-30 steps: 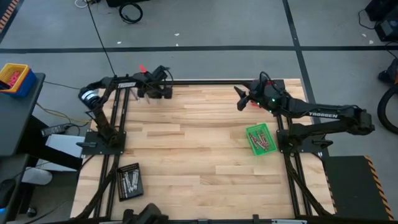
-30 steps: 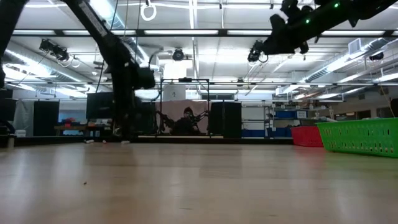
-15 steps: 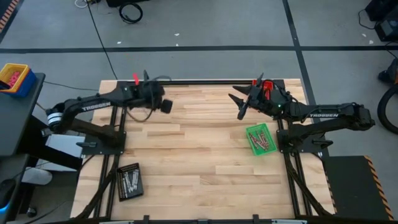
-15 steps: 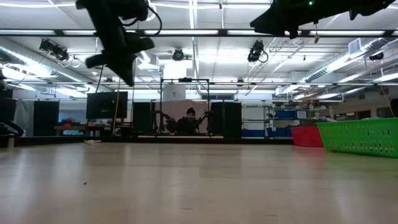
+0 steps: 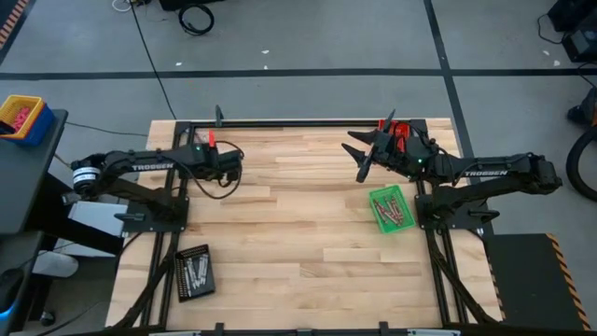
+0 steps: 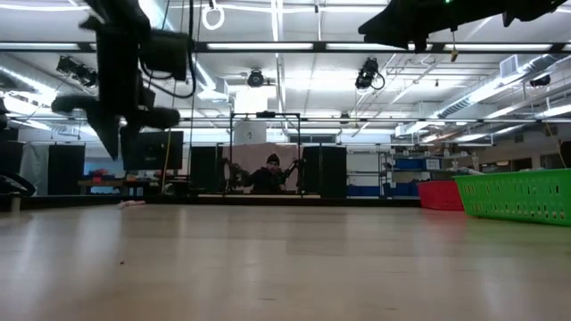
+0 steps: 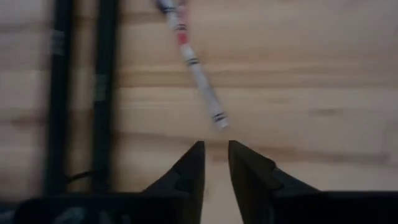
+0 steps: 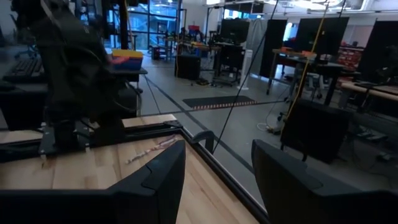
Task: Sort crayons
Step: Put the white crayon into the black bin
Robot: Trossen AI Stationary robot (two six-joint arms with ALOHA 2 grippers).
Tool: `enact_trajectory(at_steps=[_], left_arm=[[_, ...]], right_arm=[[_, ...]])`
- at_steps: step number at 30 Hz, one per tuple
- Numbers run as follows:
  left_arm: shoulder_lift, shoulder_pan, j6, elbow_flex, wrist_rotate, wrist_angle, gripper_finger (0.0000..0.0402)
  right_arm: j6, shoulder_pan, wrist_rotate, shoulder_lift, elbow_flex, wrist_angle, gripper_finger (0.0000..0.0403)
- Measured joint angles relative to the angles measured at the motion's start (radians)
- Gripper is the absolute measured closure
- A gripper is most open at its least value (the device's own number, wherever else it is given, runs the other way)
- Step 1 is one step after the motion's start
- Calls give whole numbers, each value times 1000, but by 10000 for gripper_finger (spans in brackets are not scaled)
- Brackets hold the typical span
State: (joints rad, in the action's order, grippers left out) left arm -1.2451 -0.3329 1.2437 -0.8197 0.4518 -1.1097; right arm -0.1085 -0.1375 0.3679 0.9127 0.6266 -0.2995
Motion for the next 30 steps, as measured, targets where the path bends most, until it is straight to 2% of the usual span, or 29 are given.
enact_trajectory(at_steps=[4, 7, 14, 18, 25, 30], left_arm=[[-1, -46, -37, 129, 43, 323, 279], [-1, -76, -38, 206, 70, 439, 262], [-1, -52, 166, 357, 220, 505, 260], [-1, -7, 178, 405, 319, 617, 260], [-29, 12, 209, 424, 359, 688, 260], [-142, 12, 295, 424, 366, 709, 260]], right_arm=[[0, 0, 0, 0, 0, -15, 214], [-1, 0, 0, 0, 0, -14, 214], [-18, 0, 1, 0, 0, -14, 214], [-18, 0, 4, 0, 0, -14, 214], [-15, 0, 4, 0, 0, -13, 214], [-15, 0, 5, 0, 0, -13, 214]])
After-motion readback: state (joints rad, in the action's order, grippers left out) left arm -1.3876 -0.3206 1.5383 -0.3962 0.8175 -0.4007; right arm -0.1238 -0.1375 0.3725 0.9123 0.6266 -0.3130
